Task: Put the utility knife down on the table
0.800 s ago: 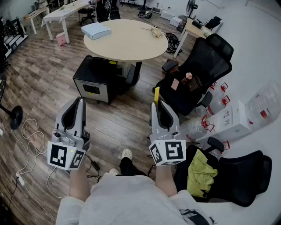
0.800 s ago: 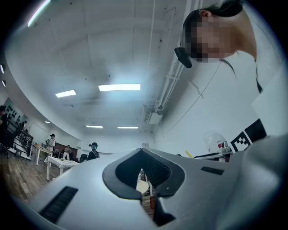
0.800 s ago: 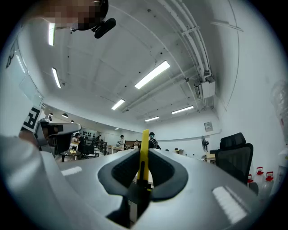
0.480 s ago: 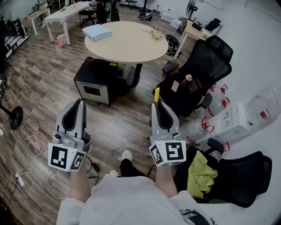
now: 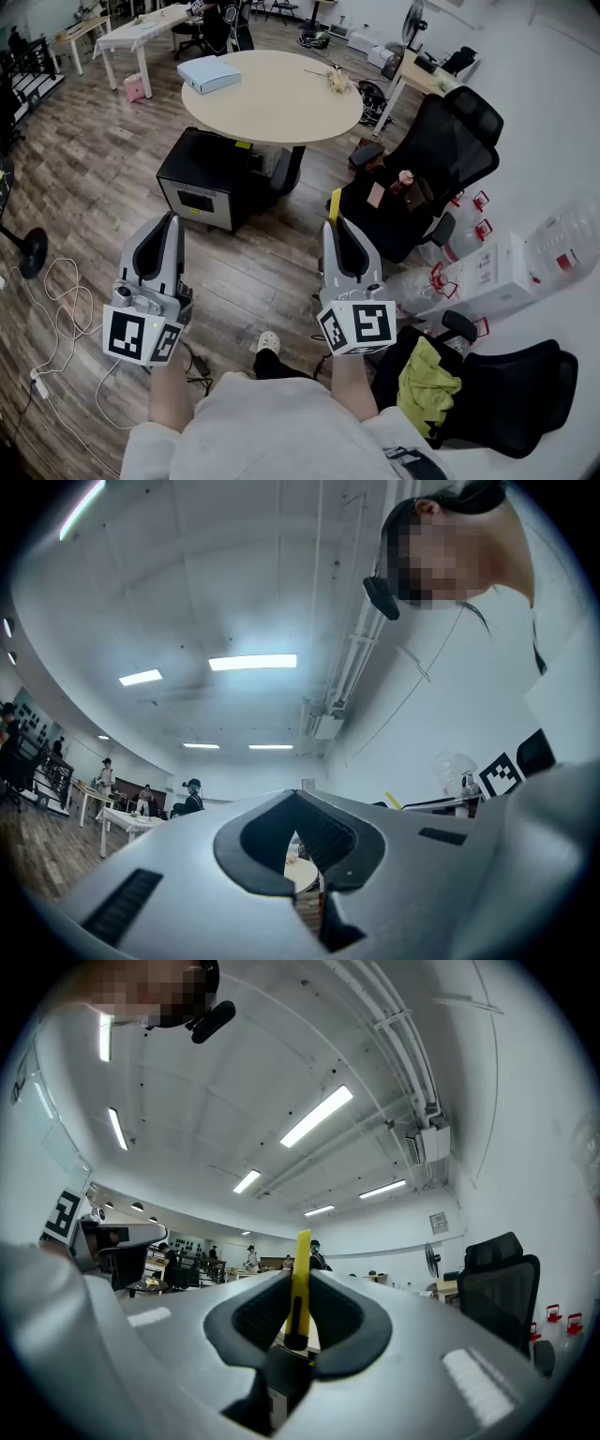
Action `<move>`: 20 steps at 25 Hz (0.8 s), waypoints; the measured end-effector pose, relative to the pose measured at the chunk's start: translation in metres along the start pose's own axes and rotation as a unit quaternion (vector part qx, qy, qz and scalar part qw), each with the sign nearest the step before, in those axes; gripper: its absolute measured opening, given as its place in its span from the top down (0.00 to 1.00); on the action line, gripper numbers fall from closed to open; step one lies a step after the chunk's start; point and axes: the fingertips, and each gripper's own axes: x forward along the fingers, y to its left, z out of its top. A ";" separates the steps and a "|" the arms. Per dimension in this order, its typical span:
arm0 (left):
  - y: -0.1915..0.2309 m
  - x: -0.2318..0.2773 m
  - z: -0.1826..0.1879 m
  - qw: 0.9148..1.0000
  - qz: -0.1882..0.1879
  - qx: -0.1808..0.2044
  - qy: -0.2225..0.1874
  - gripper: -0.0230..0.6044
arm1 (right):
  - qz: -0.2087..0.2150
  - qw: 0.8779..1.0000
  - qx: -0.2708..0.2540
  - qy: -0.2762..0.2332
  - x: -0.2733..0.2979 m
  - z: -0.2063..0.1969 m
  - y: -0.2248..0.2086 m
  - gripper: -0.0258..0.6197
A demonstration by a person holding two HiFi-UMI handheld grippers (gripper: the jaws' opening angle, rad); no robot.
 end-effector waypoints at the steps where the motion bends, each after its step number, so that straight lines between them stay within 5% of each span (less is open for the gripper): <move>1: 0.002 0.006 -0.001 1.000 0.001 0.001 -0.001 0.95 | 0.000 1.000 0.001 -0.001 0.006 0.000 -0.004 0.85; 20: 0.008 0.118 -0.027 1.000 0.004 0.015 -0.018 0.95 | 0.027 1.000 -0.001 0.001 0.099 -0.016 -0.077 0.85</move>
